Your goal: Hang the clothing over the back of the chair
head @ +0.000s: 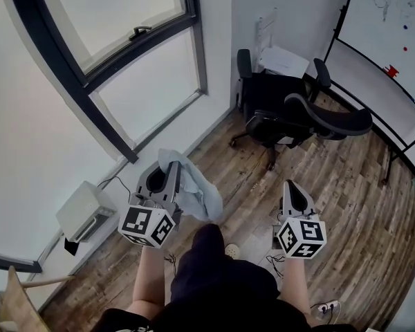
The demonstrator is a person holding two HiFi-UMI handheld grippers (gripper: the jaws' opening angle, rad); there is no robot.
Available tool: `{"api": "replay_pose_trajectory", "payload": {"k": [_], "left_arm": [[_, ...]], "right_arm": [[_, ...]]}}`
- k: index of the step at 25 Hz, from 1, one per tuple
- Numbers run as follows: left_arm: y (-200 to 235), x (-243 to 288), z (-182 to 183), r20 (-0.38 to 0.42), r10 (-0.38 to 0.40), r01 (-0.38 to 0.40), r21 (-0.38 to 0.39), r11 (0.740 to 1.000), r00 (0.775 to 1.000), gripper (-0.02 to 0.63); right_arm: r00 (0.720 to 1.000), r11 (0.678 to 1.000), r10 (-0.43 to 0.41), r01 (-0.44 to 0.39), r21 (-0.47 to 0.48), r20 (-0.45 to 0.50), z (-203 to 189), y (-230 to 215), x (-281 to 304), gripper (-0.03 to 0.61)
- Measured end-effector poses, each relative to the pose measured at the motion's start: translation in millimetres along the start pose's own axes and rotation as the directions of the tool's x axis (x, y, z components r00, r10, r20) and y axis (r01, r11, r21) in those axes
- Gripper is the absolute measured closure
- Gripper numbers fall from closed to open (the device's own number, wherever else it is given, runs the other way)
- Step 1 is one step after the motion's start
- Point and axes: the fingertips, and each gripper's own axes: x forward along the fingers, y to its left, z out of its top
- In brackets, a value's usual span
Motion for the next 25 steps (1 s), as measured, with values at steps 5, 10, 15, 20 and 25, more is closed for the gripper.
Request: {"api": "replay_pose_trajectory", "payload": {"k": [5,10,15,20,25], "left_arm": [[11.3,25.8,-8.0,-0.017,-0.006,0.006,-0.002,1.0,1.0,0.592],[25.5,77.4,-13.7,-0.022,-0.036,0.036,-0.02,0.999,0.999,0.592],[41.1,140.6,-0.7,0.001,-0.077,0.077,-0.028,0.997,0.997,0.592],[55.7,199.9,-1.9,-0.018,-0.116,0.116,-0.043,0.992,0.993,0.592],[67.0,250.6,2.2,-0.03,-0.169,0.168,-0.037,0.985,0.985,0.592]], "right_arm": [[1.0,1.0,-0.003,0.003,0.003,0.008,5.9,-1.0,22.4,0.578],[0.999,0.999,-0.052,0.052,0.001,0.015,17.9,-19.5,58.2,0.578],[0.997,0.997,-0.067,0.068,-0.023,0.048,54.4,-31.0,104.9,0.578],[0.995,0.99,-0.086,0.091,-0.105,0.051,80.5,-37.8,143.6,0.578],[0.993,0.991,-0.104,0.108,-0.077,0.058,98.1,-45.9,171.4,0.578]]}}
